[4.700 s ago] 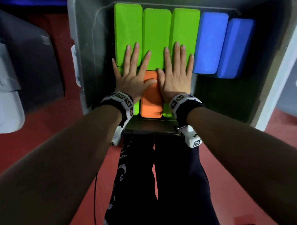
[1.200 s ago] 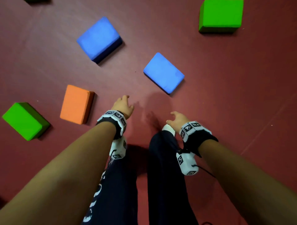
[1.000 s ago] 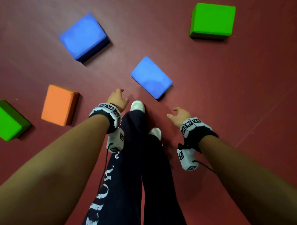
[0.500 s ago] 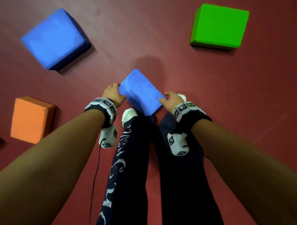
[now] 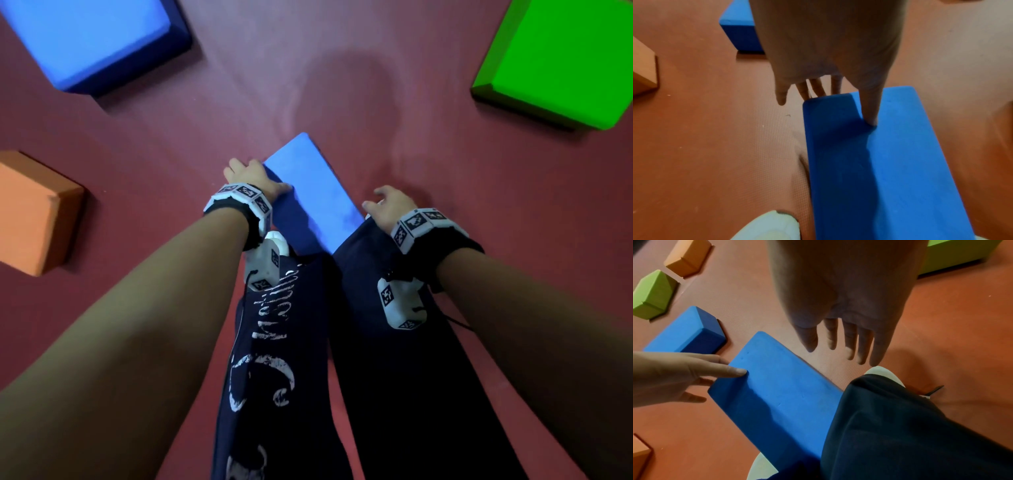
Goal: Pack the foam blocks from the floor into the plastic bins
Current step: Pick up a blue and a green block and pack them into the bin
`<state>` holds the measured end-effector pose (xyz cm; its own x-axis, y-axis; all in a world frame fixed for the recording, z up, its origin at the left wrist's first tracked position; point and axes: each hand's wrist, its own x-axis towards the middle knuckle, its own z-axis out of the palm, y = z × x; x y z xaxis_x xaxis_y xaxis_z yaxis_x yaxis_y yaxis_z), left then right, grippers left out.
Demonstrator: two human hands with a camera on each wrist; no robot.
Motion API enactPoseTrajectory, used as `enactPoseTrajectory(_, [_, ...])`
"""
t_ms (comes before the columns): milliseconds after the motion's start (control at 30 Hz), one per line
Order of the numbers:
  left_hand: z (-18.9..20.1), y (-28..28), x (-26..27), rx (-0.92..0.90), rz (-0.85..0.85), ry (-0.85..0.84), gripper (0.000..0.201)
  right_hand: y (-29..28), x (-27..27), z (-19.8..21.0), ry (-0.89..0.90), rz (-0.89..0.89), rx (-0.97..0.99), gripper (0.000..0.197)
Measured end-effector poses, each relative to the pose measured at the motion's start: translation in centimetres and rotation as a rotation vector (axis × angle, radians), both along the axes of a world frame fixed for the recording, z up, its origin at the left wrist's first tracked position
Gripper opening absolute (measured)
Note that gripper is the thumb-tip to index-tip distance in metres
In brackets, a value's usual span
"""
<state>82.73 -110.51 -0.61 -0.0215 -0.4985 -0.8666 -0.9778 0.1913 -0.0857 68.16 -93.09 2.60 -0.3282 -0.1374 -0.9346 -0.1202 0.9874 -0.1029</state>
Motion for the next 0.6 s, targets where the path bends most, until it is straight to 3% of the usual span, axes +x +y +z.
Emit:
enactPoseTrajectory(100, [0.3,-0.7,0.1,-0.015,0.080,0.136,0.068,0.2,-0.8,0.5,-0.006,0.010,-0.002,0.045])
enactPoseTrajectory(200, [2.0,-1.6,-0.7,0.068,0.106,0.204,0.076,0.3,-1.7,1.9,-0.007,0.016,-0.019,0.046])
enactPoseTrajectory(300, [4.4,-1.8,-1.8,0.121,-0.019,0.136,0.103,0.9,-2.9,4.1,0.014,-0.007,-0.025,0.045])
enactPoseTrajectory(367, [6.8,-1.1,-2.9,0.149,-0.214,0.066,0.119,1.5,-3.9,6.0,0.032,-0.026,-0.030,0.044])
enactPoseTrajectory(467, [10.3,0.0,-5.1,0.141,-0.391,0.027,0.112,2.5,-5.9,9.1,0.050,-0.060,-0.020,0.045])
enactPoseTrajectory(600, [15.1,0.6,-9.4,0.020,-0.384,0.094,0.098,4.5,-9.2,13.4,0.063,-0.136,-0.002,0.046])
